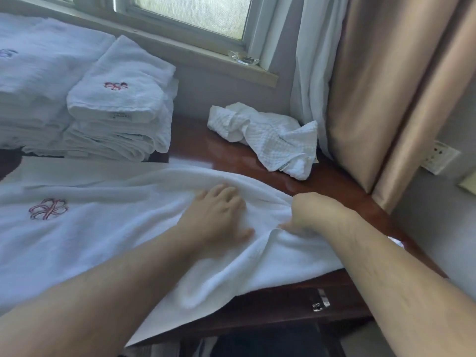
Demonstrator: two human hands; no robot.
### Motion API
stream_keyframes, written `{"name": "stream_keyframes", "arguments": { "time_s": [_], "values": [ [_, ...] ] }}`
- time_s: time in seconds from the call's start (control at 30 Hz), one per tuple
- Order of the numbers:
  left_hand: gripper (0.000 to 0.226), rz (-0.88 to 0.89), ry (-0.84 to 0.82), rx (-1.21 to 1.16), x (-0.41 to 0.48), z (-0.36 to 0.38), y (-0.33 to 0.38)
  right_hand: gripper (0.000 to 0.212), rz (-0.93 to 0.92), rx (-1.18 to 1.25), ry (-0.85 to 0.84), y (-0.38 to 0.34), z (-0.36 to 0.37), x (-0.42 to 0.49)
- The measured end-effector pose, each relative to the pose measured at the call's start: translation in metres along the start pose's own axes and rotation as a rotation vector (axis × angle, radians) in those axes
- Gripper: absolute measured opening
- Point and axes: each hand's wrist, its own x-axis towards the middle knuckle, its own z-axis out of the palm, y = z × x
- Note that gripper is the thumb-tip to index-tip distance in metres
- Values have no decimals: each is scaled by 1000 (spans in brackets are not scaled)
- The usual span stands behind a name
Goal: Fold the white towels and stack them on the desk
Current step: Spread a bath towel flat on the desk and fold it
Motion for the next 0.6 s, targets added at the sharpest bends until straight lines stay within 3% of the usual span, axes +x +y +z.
{"name": "stream_keyframes", "arguments": {
  "time_s": [0.1,0.13,0.23,0.27,0.33,0.47,0.6],
  "values": [
    [93,50,-120,9,-4,8,-5,27,3,-75,-79,0,-8,5],
    [97,55,-133,21,-5,9,-8,20,18,-81,8,0,-9,9],
    [99,78,-142,16,-7,9,-11,26,14,6,532,-8,-8,21],
    [101,67,-141,9,-8,9,-12,24,-19,61,606,-14,-6,24],
    [110,18,-165,-4,-10,10,-15,22,-55,131,499,-25,0,31],
    [118,-82,-183,-18,-6,11,-21,37,1,21,176,-12,1,24],
    [115,-124,-187,-6,1,13,-22,51,-158,-64,-25,3,2,18]
  ]
}}
